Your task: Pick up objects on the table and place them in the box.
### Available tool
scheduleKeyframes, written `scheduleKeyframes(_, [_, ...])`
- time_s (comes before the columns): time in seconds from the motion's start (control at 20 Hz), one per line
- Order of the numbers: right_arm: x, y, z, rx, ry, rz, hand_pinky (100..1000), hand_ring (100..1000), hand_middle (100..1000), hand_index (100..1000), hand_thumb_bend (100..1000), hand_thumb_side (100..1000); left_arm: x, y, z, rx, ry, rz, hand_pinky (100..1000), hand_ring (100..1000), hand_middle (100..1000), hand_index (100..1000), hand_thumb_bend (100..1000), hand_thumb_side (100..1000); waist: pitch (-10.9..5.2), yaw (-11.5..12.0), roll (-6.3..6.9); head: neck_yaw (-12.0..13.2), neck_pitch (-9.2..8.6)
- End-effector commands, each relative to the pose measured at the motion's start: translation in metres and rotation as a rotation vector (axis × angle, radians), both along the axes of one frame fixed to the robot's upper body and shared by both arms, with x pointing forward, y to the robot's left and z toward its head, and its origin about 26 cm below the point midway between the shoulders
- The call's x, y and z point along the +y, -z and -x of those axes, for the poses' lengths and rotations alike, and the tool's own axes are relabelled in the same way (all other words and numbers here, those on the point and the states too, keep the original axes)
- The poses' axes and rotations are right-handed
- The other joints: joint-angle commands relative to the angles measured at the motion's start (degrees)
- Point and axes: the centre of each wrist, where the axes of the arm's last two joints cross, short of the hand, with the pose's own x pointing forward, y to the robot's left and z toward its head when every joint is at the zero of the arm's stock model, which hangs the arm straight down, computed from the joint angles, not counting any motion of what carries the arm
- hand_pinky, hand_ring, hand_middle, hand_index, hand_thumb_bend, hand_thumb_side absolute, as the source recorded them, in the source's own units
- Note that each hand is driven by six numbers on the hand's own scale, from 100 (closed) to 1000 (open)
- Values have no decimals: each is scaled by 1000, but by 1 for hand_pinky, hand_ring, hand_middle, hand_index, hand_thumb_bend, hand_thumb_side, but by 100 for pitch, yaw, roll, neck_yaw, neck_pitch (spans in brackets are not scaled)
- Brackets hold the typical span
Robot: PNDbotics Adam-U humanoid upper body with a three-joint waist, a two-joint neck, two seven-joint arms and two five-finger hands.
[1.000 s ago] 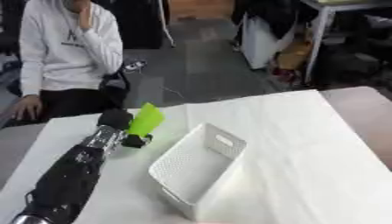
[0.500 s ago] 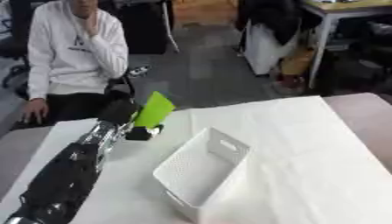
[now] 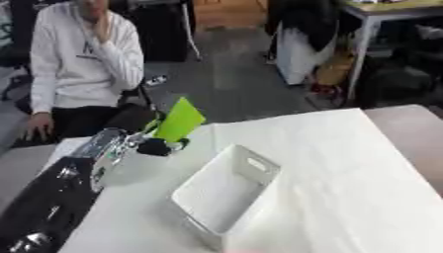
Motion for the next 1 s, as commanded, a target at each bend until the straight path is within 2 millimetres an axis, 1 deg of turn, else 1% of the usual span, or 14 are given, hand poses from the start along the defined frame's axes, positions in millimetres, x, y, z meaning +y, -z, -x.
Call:
scheduleKeyframes(0.05, [-5, -6, 2, -24, 14, 16, 151, 396, 461, 519, 100, 694, 0, -24, 8, -2, 52, -4, 100, 100, 100, 207, 100, 788, -102, 12, -18, -80, 19])
scheduleKeyframes(0.3, [-5, -7, 2, -25, 14, 16, 152, 396, 461, 519, 100, 692, -16, -29, 18, 79, 146, -25, 100, 100, 100, 204, 100, 784, -107, 3, -16, -84, 22])
scheduleKeyframes(0.6, [-5, -8, 2, -27, 13, 15, 152, 396, 460, 519, 100, 689, -31, -32, 29, 121, 237, -36, 100, 100, 100, 214, 100, 780, -112, -10, -3, -102, 21])
scheduleKeyframes(0.8, [-5, -8, 2, -29, 11, 13, 152, 396, 460, 519, 100, 688, -40, -31, 34, 193, 275, 1, 100, 100, 100, 236, 100, 775, -114, -20, -2, -101, 29])
scheduleKeyframes(1.0, [-5, -9, 2, -29, 8, 13, 153, 396, 460, 519, 100, 687, -42, -26, 35, 301, 275, 83, 100, 100, 100, 268, 100, 767, -121, -25, 1, -110, 23])
